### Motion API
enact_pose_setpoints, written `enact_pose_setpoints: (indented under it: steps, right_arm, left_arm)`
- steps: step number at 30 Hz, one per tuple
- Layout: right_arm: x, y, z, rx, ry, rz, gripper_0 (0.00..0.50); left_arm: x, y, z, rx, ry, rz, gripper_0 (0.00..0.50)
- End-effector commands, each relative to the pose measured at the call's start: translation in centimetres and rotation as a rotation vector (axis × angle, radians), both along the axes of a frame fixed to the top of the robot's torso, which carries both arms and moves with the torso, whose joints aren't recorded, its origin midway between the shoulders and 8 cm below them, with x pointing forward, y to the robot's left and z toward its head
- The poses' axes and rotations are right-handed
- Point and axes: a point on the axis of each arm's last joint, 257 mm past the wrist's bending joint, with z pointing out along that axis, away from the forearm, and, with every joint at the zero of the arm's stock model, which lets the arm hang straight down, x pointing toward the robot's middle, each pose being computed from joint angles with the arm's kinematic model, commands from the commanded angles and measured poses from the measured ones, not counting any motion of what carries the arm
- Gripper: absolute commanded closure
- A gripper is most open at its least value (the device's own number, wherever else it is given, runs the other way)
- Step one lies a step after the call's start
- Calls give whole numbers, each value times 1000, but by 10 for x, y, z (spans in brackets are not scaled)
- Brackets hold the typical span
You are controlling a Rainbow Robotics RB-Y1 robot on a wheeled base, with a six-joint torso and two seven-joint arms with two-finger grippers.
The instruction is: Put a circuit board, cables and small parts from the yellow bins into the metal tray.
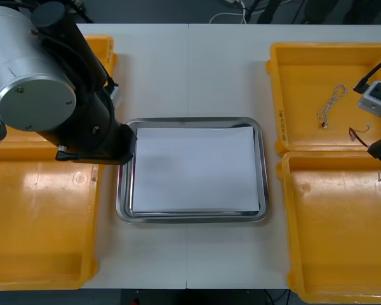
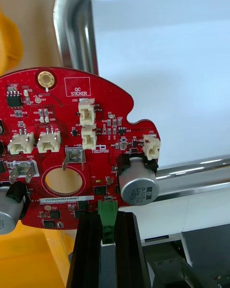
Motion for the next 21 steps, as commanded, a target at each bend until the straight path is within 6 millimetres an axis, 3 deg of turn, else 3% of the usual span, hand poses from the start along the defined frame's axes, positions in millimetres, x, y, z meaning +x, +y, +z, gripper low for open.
enact_pose_setpoints:
  steps: [1, 10, 21]
  right_arm:
    - [2, 30, 6, -15, -9, 88, 500]
    - [-6, 76, -1, -69, 16, 241, 500]
    - [-12, 100, -2, -100, 25, 336, 500]
  left_arm:
    - [6, -33, 1, 8, -56, -127, 500]
    - [-3, -63, -22, -2, -57, -184, 500]
    - [-10, -76, -49, 15, -47, -203, 500]
